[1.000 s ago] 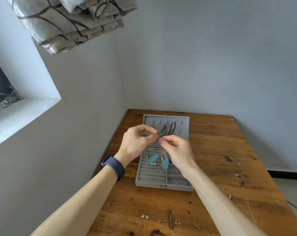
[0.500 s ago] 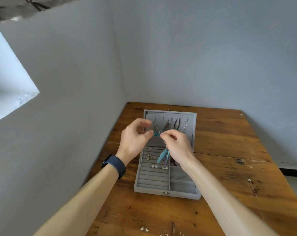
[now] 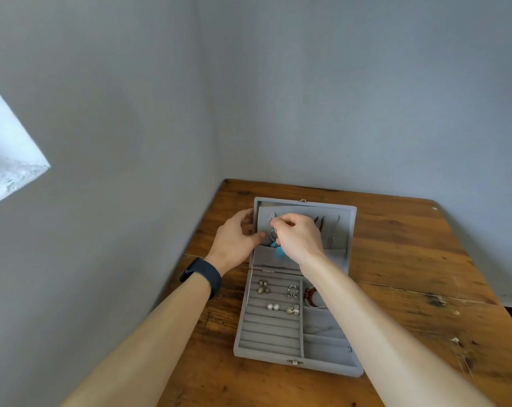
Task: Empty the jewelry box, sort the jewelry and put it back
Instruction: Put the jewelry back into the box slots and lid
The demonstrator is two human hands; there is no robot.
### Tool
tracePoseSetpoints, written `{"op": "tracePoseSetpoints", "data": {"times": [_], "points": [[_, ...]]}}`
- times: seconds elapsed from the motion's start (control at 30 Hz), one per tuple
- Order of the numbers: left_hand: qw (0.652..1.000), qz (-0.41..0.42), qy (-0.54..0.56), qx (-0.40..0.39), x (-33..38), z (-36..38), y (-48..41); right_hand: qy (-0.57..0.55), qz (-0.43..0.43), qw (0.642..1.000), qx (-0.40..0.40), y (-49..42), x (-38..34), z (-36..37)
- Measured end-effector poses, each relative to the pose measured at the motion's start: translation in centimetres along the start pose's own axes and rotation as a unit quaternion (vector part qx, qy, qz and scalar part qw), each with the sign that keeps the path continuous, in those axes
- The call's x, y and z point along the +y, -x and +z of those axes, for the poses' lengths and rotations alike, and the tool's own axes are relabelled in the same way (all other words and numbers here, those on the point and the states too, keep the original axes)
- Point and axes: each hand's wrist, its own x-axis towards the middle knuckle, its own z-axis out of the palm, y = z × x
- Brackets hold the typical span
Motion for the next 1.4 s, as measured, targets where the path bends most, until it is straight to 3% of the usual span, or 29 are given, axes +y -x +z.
{"op": "tracePoseSetpoints", "data": {"times": [0.37,0.57,0.7,0.87,1.07,1.27,1.4], "points": [[0.997,0.041,-0.002,0.06,-0.1,-0.5,1.1,0.021,0.062,0.996,0.06,0.6,-1.7,1.0],[0.996,0.041,-0.005,0.085,-0.1,-0.3,1.4,0.034,0.1,0.994,0.036,1.0,-1.5,0.7],[0.995,0.04,-0.009,0.088,-0.2,0.0,1.5,0.06,0.082,0.995,0.009,2.0,-0.8,0.4],[0.993,0.043,-0.081,0.08,0.1,0.0,1.5,-0.011,0.071,0.996,-0.043,3.4,0.2,0.2],[0.998,-0.004,-0.036,0.044,-0.2,0.9,2.2,-0.051,0.106,0.99,-0.078,4.8,2.4,-0.8],[0.997,-0.058,0.027,0.042,-0.7,2.0,2.7,0.005,0.061,0.997,-0.051,4.8,3.5,-1.8],[0.993,-0.082,0.072,0.037,-0.5,2.5,2.6,0.211,-0.052,0.976,0.006,5.0,3.2,-2.0]]}}
